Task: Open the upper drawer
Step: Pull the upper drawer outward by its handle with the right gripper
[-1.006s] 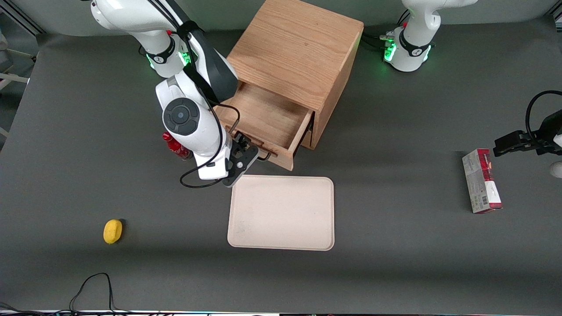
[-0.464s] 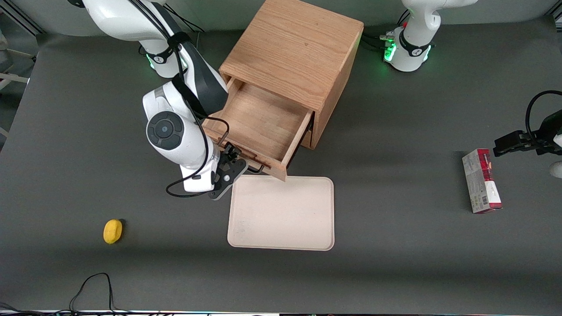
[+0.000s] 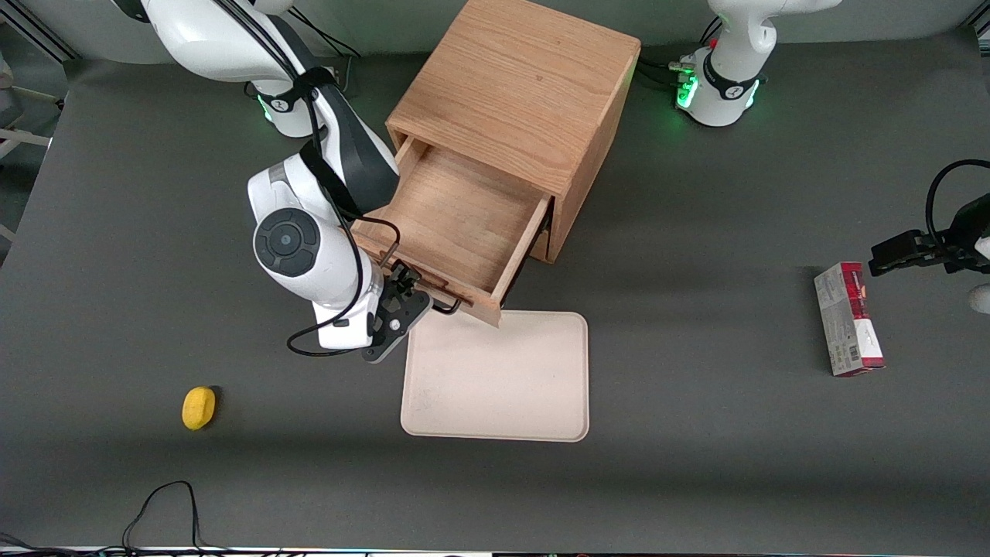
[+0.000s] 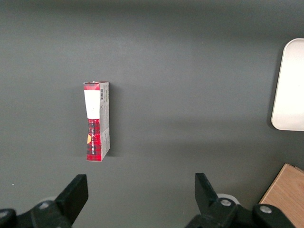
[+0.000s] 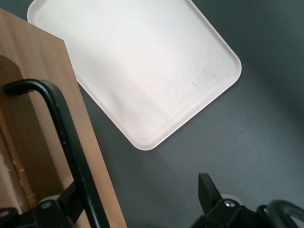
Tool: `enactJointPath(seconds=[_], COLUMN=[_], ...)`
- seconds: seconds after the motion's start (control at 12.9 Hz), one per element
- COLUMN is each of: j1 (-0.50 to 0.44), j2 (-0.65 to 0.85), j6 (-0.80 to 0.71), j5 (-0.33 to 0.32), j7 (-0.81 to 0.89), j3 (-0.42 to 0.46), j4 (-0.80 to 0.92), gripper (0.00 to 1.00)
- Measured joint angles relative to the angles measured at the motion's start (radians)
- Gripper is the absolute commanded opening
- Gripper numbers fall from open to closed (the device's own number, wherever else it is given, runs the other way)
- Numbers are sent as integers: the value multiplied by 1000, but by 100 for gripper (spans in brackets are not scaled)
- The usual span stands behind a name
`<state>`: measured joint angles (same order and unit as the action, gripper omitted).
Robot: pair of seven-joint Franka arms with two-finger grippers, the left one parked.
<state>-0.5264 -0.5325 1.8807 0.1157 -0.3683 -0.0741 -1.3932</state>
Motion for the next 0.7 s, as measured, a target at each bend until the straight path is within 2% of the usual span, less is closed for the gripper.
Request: enactJointPath(seconds=[0.7], j1=[55], j2=[-55], j6=[-1], j5=[-1], j7=[-3], j3=[0], j4=[70], gripper=[100])
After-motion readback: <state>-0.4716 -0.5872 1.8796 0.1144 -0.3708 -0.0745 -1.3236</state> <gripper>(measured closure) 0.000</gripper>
